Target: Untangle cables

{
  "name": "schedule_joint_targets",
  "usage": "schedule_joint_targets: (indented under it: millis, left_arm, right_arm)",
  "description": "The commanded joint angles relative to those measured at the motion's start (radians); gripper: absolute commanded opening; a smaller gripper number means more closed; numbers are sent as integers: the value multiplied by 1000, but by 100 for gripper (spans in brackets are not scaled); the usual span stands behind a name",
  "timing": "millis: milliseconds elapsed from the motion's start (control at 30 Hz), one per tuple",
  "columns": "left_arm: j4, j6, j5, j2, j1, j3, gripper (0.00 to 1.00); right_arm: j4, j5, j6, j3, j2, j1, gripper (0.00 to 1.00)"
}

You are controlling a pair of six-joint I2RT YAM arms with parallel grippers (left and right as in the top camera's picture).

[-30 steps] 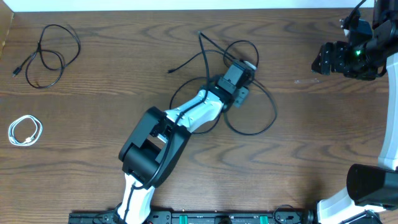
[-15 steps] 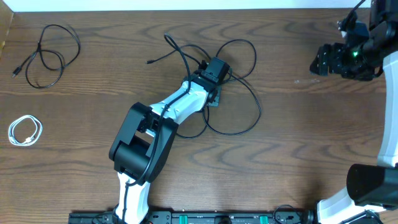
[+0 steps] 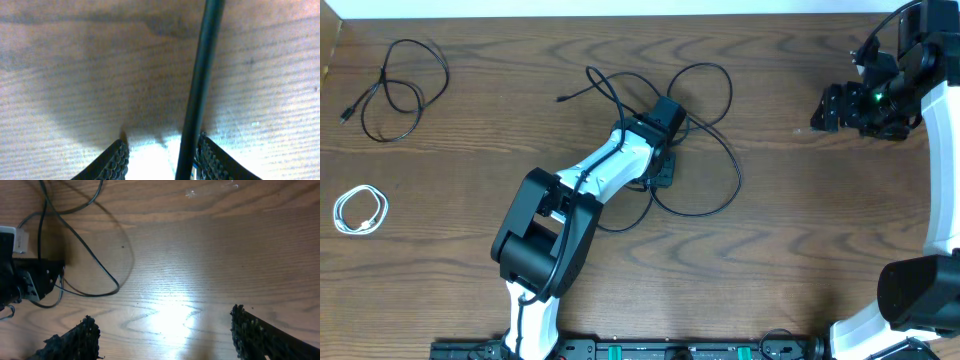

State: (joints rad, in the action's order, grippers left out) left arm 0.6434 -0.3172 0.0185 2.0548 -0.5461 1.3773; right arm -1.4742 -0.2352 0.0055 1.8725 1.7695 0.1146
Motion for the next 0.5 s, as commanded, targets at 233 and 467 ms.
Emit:
schedule_joint_targets:
  millis: [233, 467]
  left_arm:
    - [22, -3, 50, 25, -1, -33, 8]
    - [11, 94, 48, 10, 27, 23, 8]
  right_arm:
    - [2, -10, -14, -3, 3, 2, 82]
    - [0, -10, -14, -3, 3, 2, 83]
